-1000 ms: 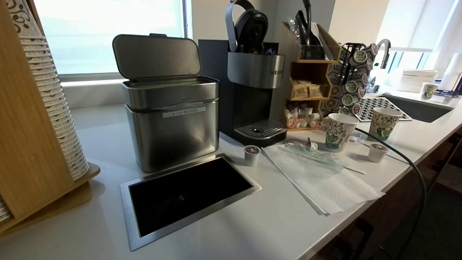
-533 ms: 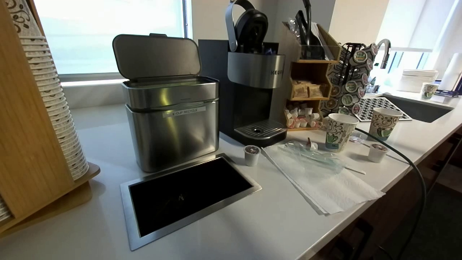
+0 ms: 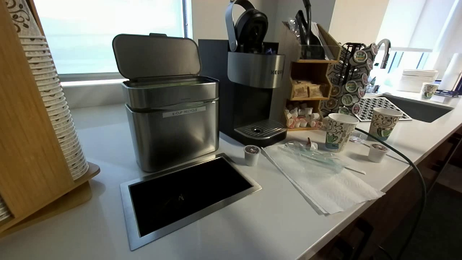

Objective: Close the coffee maker

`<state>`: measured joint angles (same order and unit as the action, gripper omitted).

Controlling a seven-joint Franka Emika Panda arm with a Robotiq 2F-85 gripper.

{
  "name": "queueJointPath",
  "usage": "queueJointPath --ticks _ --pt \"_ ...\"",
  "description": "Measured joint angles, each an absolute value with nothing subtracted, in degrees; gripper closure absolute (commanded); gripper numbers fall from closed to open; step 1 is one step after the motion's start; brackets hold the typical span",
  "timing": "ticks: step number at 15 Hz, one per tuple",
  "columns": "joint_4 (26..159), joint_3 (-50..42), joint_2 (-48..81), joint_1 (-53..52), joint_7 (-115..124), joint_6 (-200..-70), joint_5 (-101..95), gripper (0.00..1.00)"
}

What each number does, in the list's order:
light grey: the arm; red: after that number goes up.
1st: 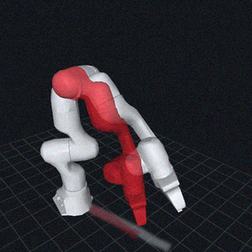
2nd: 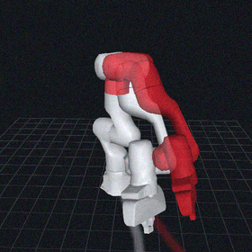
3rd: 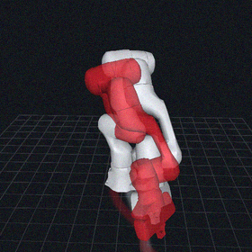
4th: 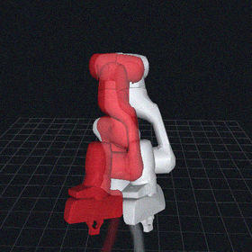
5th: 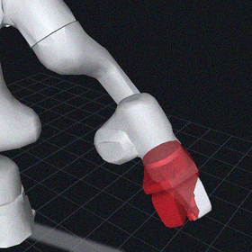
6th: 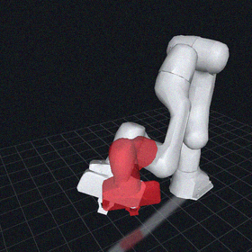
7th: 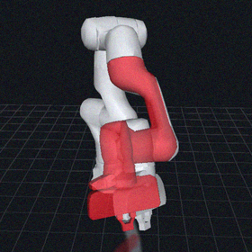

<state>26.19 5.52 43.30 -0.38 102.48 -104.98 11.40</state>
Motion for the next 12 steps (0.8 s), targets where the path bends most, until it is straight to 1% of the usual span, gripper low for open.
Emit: queueJointPath --ticks 3,12 --pt "26.2 6.1 44.1 0.5 103.0 -102.8 13.1 0.00" --pt "26.2 7.3 46.1 2.2 106.5 -101.6 16.1 0.00"
